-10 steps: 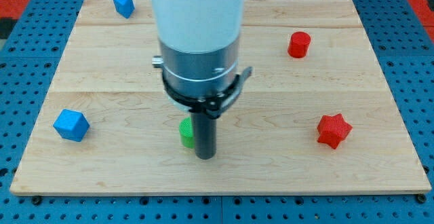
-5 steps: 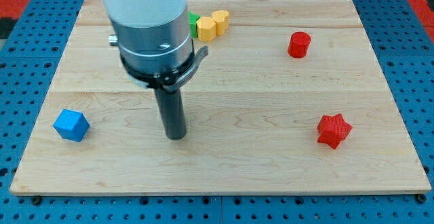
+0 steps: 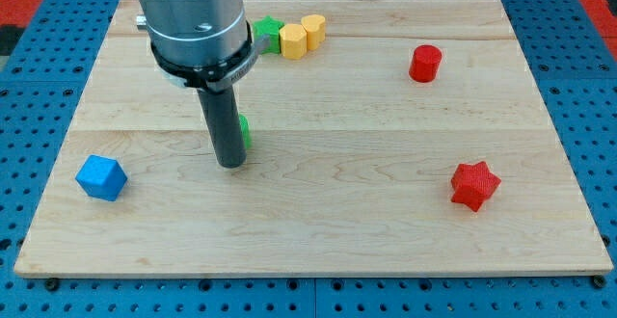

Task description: Place the green circle below the green star

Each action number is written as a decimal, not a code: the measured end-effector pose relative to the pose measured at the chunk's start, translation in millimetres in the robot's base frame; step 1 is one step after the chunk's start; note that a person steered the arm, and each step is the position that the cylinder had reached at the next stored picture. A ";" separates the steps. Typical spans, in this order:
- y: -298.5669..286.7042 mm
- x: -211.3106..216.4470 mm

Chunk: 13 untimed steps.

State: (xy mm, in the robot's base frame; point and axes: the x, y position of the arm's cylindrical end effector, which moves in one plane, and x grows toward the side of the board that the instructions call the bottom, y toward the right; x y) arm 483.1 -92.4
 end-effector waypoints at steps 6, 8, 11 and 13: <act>-10.8 -93.3; -1.7 -145.2; -1.5 -146.4; -3.0 -143.7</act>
